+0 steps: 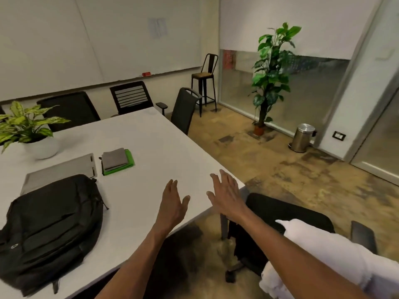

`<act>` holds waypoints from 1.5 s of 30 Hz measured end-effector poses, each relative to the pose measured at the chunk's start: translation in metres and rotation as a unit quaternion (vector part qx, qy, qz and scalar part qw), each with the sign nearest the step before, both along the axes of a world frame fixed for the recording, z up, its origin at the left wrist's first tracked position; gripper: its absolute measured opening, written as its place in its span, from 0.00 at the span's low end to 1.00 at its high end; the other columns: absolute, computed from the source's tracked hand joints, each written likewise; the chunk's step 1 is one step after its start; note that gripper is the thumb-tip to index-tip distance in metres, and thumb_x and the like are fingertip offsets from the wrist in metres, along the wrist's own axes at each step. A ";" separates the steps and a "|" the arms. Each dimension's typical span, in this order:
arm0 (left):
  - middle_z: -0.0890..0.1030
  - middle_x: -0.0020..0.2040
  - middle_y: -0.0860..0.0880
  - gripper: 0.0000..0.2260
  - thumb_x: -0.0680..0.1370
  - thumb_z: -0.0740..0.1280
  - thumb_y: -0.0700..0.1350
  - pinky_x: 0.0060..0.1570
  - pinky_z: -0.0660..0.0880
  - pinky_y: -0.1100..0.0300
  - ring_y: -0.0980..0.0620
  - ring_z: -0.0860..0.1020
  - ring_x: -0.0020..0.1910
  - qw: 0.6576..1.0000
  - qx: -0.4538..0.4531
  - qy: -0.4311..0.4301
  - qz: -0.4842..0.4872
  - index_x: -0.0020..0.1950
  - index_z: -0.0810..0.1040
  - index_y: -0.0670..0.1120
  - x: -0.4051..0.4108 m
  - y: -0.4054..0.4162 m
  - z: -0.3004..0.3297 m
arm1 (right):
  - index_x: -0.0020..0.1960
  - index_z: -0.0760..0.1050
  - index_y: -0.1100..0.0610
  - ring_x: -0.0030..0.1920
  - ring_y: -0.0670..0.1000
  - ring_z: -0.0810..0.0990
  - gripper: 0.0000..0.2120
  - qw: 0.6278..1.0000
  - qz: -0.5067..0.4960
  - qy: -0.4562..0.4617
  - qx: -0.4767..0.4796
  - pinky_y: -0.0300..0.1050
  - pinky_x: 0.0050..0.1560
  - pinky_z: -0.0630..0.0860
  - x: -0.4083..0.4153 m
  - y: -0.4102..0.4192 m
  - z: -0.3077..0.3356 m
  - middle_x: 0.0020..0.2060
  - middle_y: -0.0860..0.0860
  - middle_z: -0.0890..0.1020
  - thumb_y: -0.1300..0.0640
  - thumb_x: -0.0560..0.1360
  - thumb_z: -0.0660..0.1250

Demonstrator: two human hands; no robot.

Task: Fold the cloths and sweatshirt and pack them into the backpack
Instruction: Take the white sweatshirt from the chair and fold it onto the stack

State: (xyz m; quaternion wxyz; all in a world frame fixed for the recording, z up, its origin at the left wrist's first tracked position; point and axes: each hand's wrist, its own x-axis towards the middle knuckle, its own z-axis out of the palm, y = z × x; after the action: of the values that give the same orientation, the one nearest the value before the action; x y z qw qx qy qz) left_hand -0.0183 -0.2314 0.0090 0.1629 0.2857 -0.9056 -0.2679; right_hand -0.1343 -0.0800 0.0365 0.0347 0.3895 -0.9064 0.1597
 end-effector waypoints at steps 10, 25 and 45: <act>0.59 0.78 0.47 0.31 0.80 0.60 0.60 0.72 0.61 0.50 0.46 0.61 0.76 0.997 0.027 -0.023 -0.073 0.78 0.56 0.48 -0.054 0.085 0.002 | 0.74 0.58 0.56 0.68 0.59 0.66 0.29 0.996 -0.089 -0.024 -0.013 0.55 0.67 0.66 -0.036 0.107 -0.012 0.69 0.58 0.66 0.46 0.78 0.60; 0.81 0.41 0.48 0.19 0.81 0.57 0.58 0.42 0.78 0.47 0.52 0.79 0.37 0.948 0.016 -0.109 -0.298 0.46 0.78 0.45 -0.126 0.186 0.000 | 0.62 0.75 0.55 0.67 0.60 0.67 0.19 0.957 -0.260 -0.119 0.045 0.61 0.67 0.65 -0.082 0.230 -0.036 0.66 0.56 0.72 0.45 0.78 0.61; 0.79 0.59 0.45 0.50 0.62 0.43 0.83 0.71 0.51 0.37 0.42 0.74 0.62 0.895 -0.029 -0.301 -0.329 0.60 0.74 0.45 -0.131 0.239 -0.017 | 0.74 0.65 0.53 0.72 0.66 0.64 0.38 0.787 -0.475 -0.377 0.111 0.69 0.70 0.54 -0.100 0.285 -0.061 0.73 0.58 0.68 0.32 0.71 0.57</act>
State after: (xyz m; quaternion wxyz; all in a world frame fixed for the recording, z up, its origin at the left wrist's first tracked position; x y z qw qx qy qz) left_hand -0.1495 0.0074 -0.0077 -0.2070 0.0338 -0.9609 -0.1806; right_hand -0.2340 0.2054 -0.0242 -0.2817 -0.1807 -0.9294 0.1554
